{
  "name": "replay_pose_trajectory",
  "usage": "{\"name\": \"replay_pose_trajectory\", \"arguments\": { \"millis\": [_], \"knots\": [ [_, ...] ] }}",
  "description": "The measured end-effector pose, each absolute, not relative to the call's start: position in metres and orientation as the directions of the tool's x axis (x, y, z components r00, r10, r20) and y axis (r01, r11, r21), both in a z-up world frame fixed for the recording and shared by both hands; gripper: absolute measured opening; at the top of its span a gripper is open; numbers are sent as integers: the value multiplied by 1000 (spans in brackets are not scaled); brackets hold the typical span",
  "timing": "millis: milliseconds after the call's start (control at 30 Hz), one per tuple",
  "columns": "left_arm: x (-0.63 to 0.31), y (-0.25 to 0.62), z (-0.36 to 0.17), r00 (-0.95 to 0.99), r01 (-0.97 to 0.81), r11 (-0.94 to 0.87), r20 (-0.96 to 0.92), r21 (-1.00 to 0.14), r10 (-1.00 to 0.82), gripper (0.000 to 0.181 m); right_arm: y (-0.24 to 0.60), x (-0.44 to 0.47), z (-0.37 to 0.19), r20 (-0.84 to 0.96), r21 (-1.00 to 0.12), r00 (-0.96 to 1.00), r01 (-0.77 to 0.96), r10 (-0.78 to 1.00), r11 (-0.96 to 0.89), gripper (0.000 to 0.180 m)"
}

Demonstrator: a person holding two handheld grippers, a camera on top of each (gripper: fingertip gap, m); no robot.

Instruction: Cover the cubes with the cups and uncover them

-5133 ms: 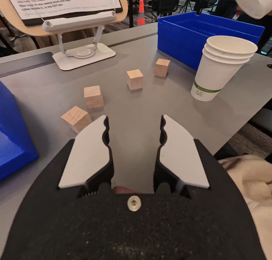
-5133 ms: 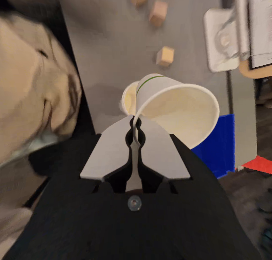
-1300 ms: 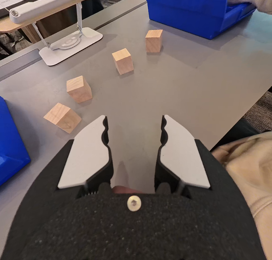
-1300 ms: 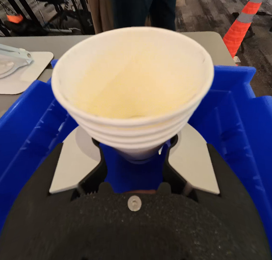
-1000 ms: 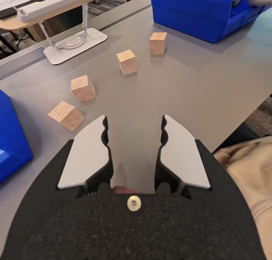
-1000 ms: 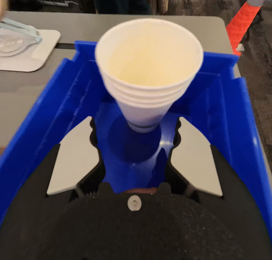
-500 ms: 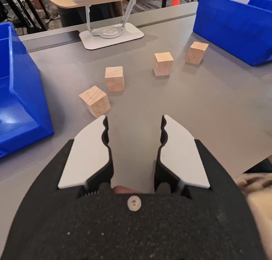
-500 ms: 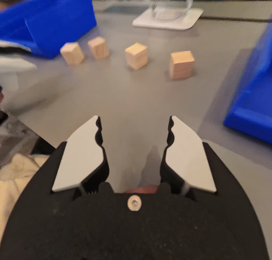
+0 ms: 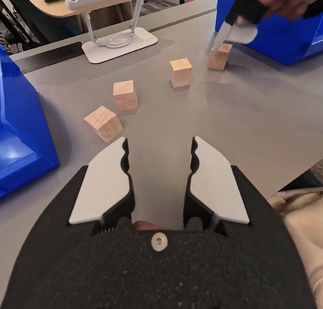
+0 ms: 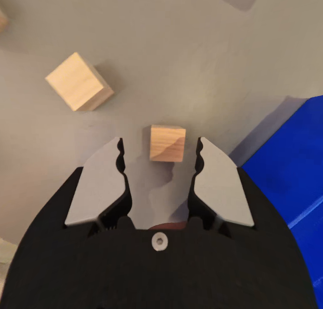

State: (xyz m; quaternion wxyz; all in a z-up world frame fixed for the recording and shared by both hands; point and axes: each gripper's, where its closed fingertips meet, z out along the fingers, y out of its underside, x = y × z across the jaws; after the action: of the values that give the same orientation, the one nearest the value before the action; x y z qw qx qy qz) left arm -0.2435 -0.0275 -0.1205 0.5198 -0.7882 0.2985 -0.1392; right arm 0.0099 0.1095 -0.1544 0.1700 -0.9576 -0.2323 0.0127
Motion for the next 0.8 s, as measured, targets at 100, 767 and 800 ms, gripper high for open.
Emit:
{"name": "replay_pose_trajectory", "arguments": {
  "millis": [100,767,800],
  "knots": [
    [-243,-30,-118,776,-322,-278,-84,-905,-625,68,116,21,-173,57,-253,905,421,421,-871,74],
    [-232,-37,-123,743,-362,-264,-105,-894,-661,68,60,226,-58,40,-571,999,4,-23,-821,45],
    [-231,-37,-123,741,-364,-262,-108,-894,-663,68,59,237,-75,25,-538,998,-33,-54,-842,45]
  ]
}}
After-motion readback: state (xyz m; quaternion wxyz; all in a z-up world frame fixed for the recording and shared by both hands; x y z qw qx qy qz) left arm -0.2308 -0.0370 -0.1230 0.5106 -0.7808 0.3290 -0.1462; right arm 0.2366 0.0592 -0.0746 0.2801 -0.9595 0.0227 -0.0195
